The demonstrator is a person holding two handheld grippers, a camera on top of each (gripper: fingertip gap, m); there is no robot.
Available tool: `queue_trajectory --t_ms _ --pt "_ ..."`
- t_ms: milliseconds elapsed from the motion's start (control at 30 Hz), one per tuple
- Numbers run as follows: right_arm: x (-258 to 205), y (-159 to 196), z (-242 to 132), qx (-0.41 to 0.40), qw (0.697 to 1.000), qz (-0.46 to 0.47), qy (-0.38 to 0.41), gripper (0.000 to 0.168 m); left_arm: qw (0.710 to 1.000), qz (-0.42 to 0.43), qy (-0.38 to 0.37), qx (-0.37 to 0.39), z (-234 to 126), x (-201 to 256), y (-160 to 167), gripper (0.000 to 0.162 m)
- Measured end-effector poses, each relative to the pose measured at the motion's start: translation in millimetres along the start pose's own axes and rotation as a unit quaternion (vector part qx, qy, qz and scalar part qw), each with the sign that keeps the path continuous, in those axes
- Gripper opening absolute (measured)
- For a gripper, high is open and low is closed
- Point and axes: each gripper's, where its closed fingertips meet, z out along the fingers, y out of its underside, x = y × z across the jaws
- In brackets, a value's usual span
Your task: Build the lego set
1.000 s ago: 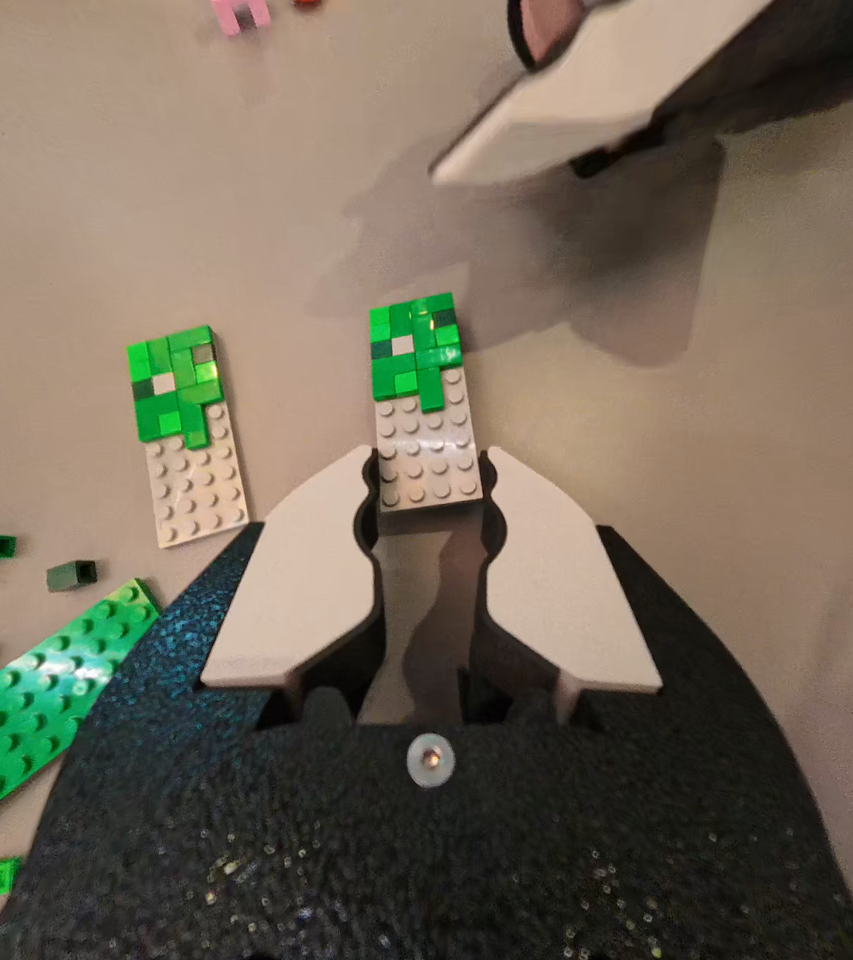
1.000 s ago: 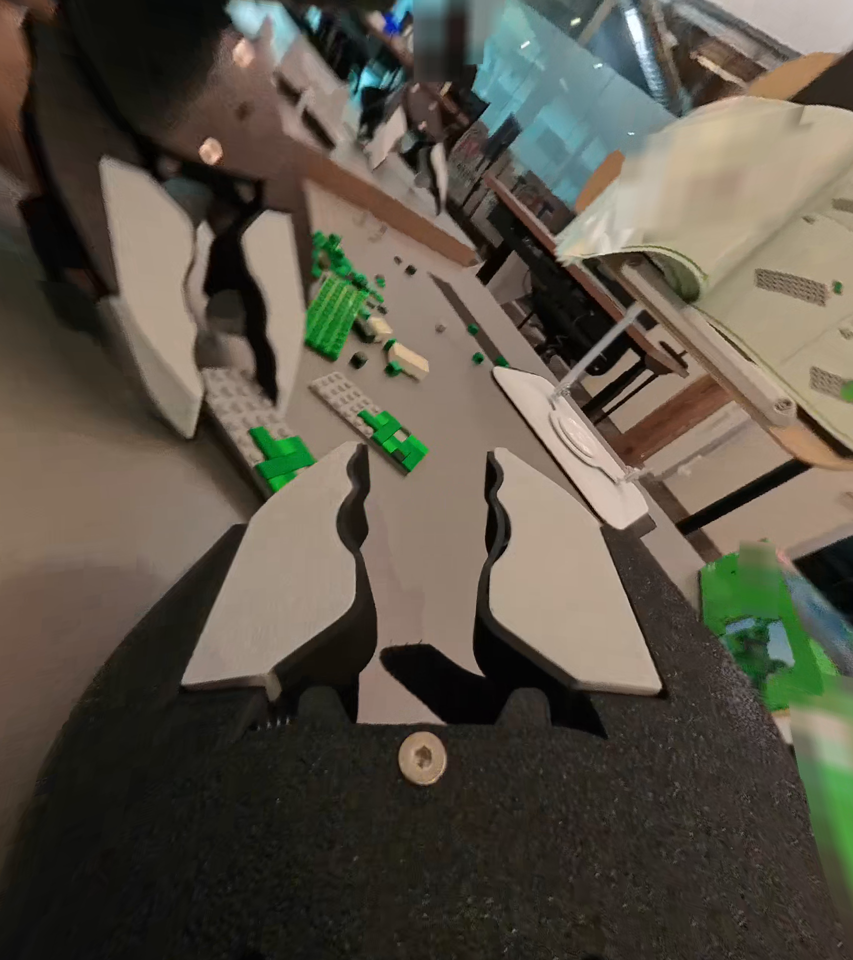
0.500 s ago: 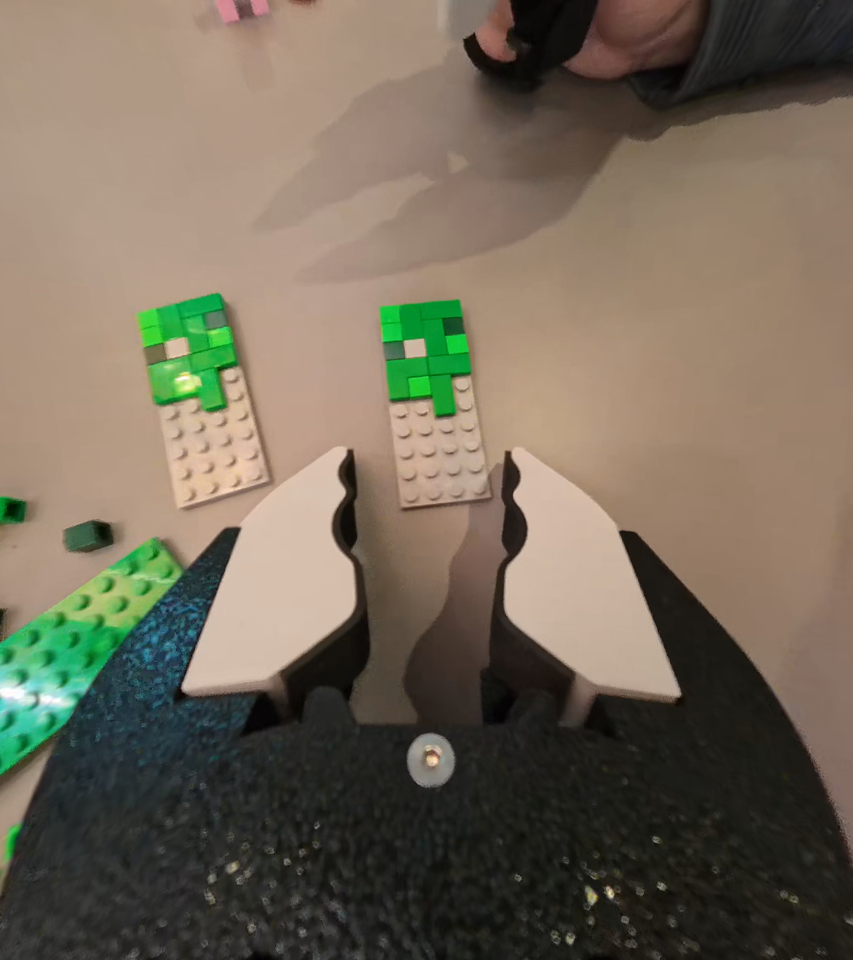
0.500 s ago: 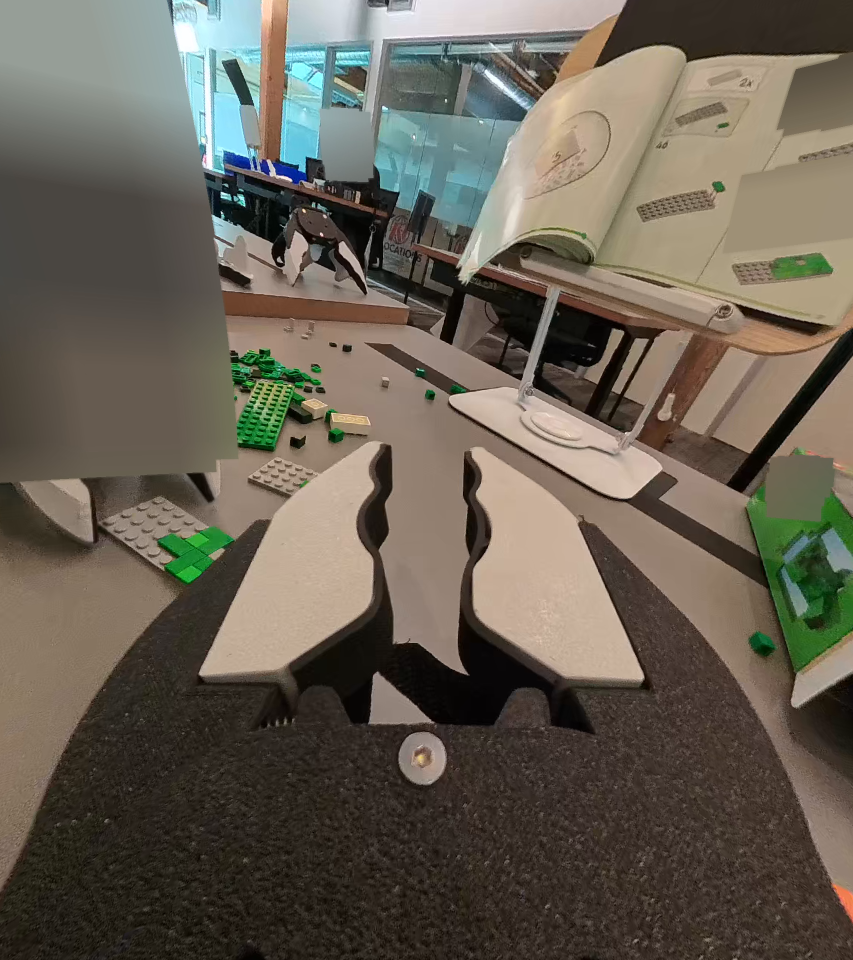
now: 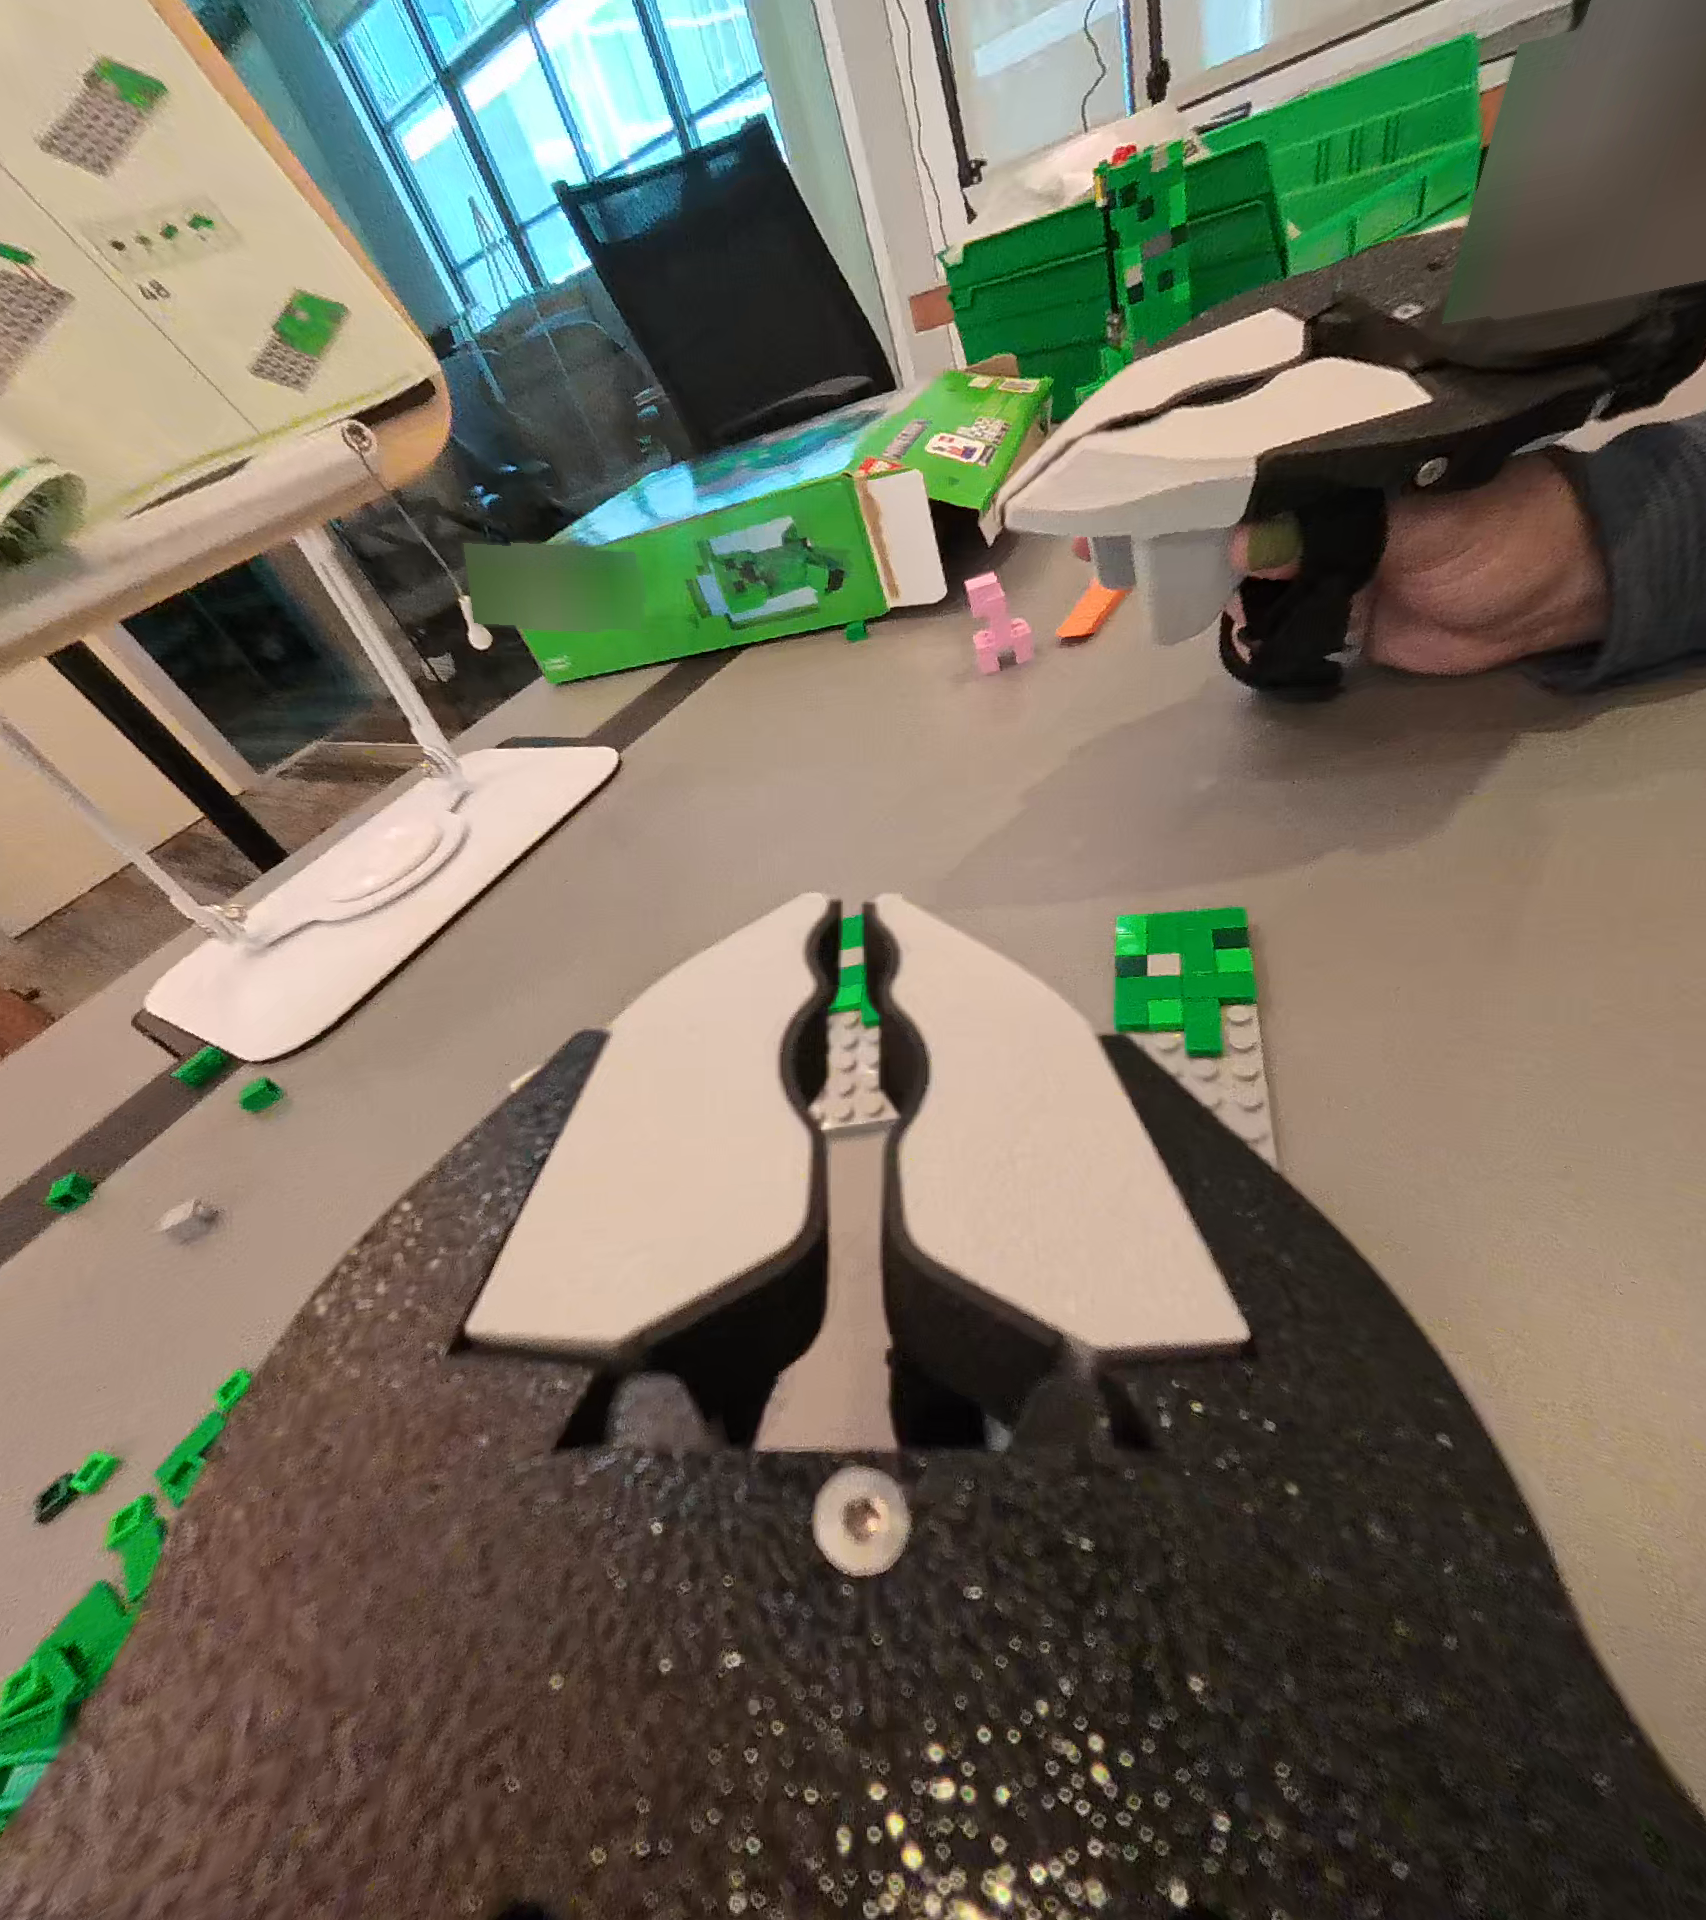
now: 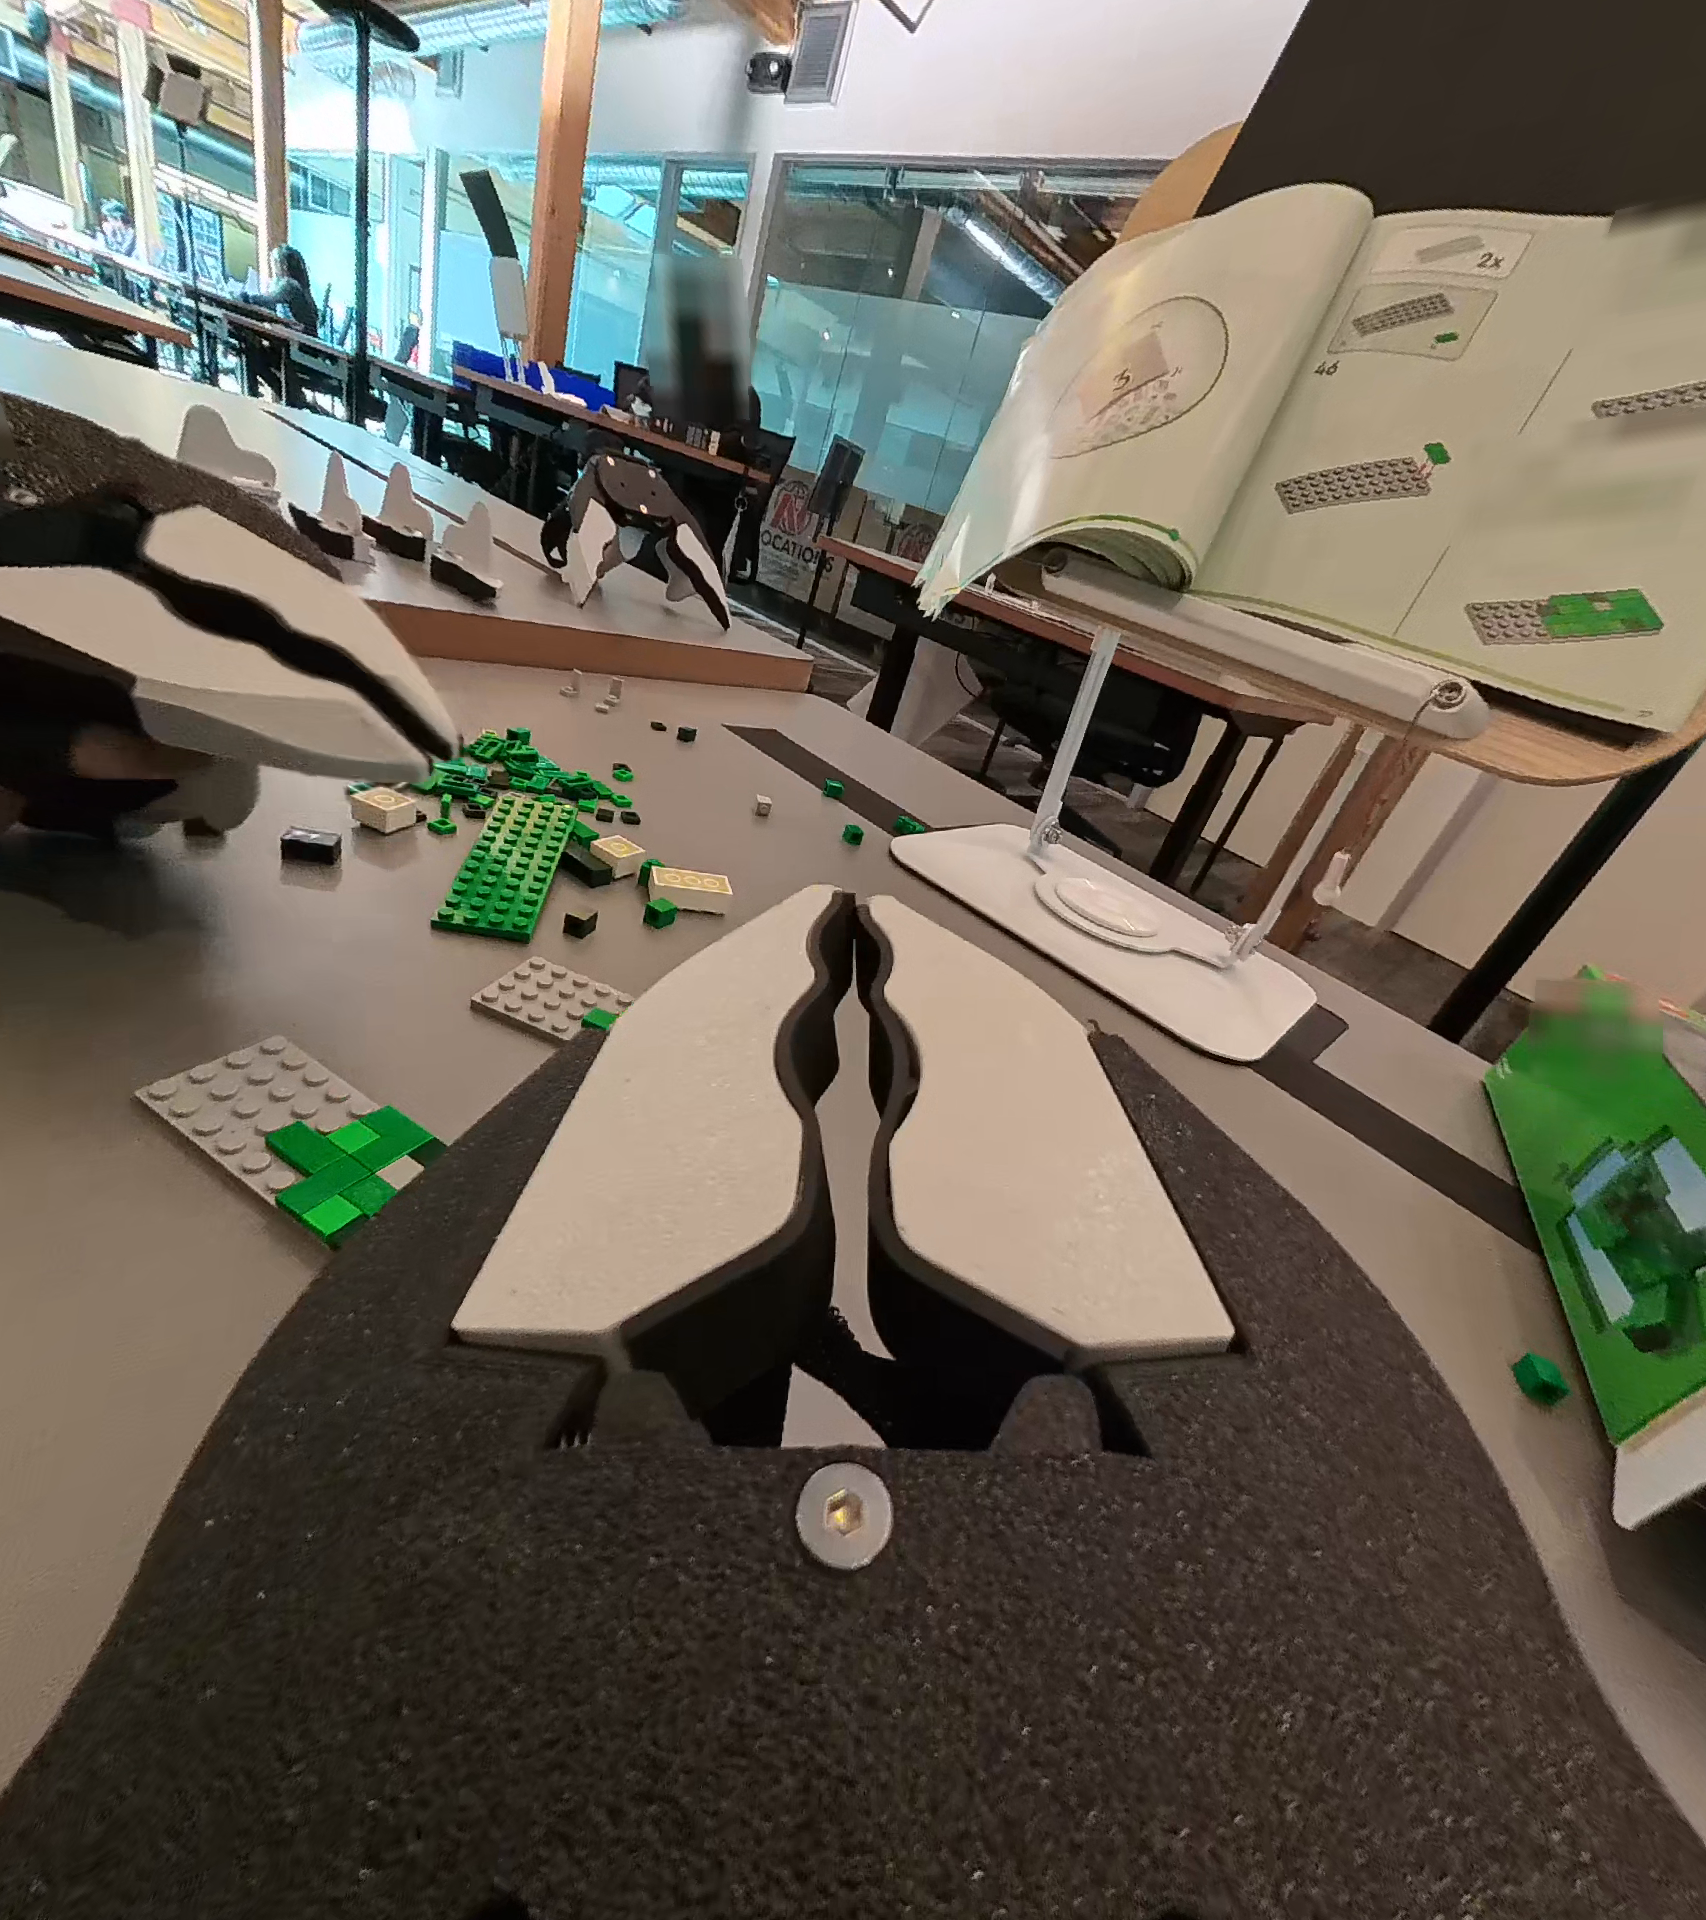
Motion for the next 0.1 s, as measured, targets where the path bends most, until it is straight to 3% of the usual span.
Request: queue_trajectory --t_ms 100 --pt "2.6 -0.7 -1.4 0.004 1.0 0.006 0.003 0.0 1.0 -0.005 -0.008 -0.008 1.1 -3.0 3.6 0.0"
